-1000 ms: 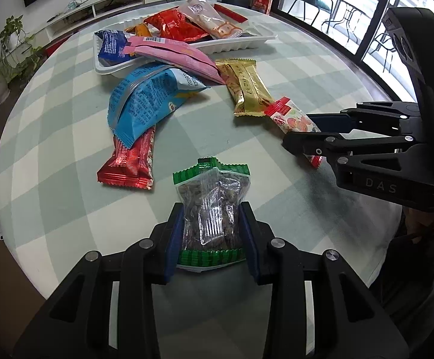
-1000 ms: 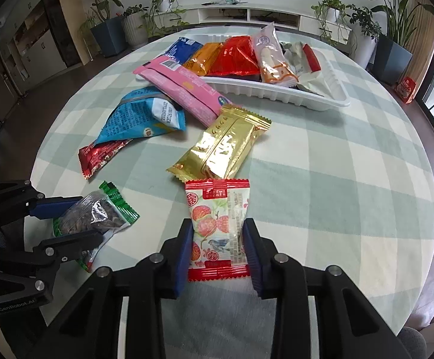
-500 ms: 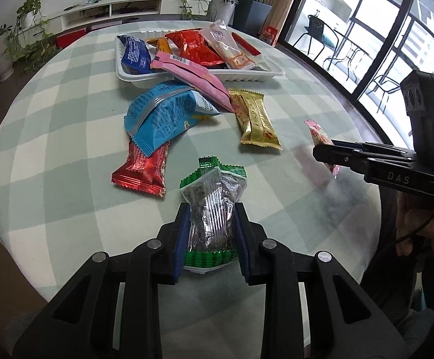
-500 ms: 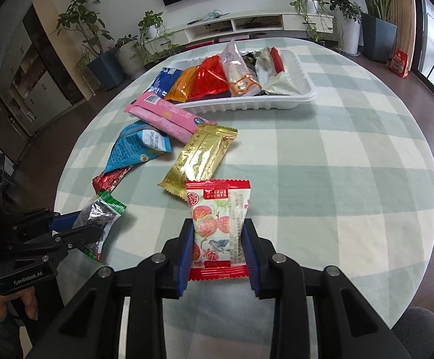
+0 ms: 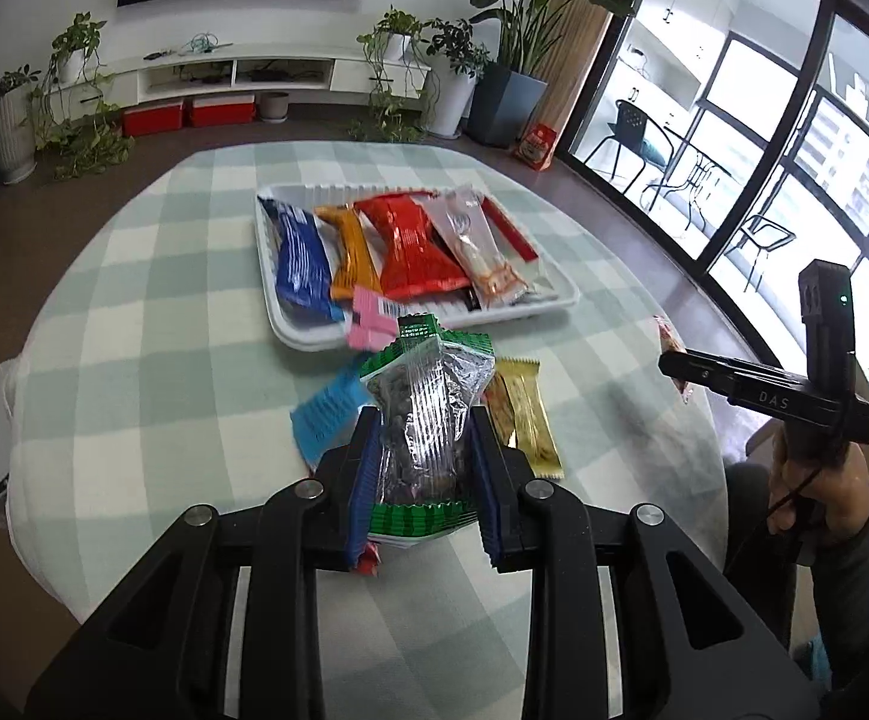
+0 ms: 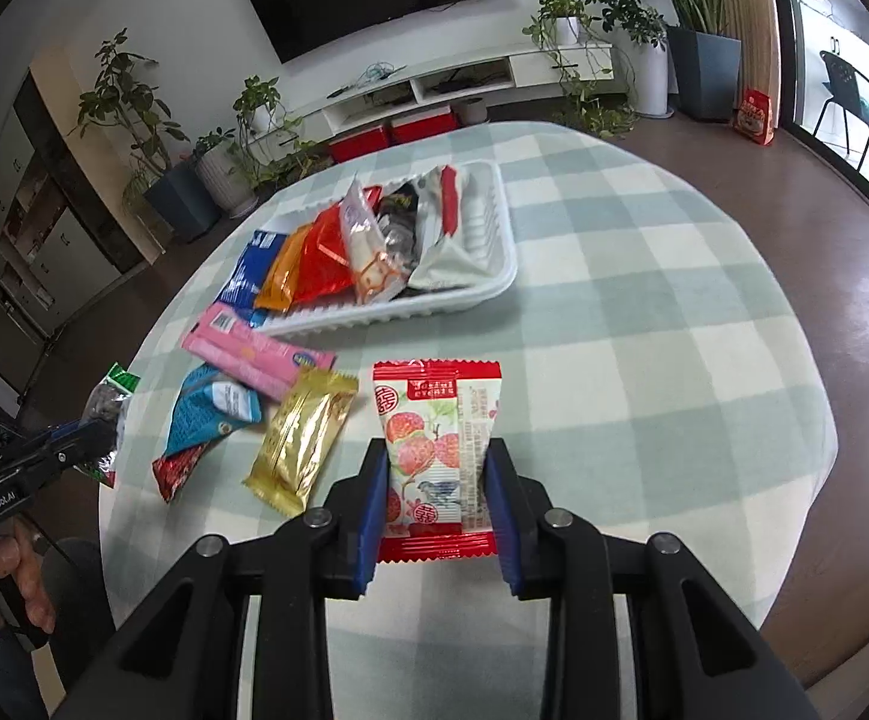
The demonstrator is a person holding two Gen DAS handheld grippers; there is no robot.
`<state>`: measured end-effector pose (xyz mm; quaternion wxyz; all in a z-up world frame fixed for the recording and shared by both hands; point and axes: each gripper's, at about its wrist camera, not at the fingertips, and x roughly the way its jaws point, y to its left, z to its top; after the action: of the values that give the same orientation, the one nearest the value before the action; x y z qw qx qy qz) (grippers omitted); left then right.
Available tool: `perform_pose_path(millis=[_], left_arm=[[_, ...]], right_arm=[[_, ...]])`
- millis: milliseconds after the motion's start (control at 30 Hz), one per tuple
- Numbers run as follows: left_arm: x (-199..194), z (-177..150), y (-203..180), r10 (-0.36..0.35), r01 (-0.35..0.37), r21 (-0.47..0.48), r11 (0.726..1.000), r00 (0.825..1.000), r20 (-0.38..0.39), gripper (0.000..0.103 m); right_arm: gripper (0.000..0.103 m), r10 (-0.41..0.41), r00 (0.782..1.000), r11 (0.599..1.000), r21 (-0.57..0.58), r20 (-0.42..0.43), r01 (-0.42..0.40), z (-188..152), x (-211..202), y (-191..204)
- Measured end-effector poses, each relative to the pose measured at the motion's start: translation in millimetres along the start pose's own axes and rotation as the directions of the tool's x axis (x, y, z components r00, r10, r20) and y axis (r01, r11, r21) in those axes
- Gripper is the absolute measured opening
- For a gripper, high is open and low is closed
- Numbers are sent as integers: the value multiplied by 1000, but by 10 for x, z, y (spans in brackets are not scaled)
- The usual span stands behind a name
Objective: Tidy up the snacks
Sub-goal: 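Carry the green-edged packet and red-white biscuit packet over the tray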
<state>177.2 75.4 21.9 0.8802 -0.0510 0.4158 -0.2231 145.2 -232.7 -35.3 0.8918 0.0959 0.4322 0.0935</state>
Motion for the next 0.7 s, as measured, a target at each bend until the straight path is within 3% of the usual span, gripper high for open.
perform_pose_path(millis=[367,700], left_arm=[[214,1086,199,29,-29,3,1000,996,82,26],[890,1453,265,30,-30,39,999,999,11,26]], right_arm=[[34,-32,991,997,-65,128,41,942,-115,37],[34,25,993,988,-157,114,-7,1487,438,349]])
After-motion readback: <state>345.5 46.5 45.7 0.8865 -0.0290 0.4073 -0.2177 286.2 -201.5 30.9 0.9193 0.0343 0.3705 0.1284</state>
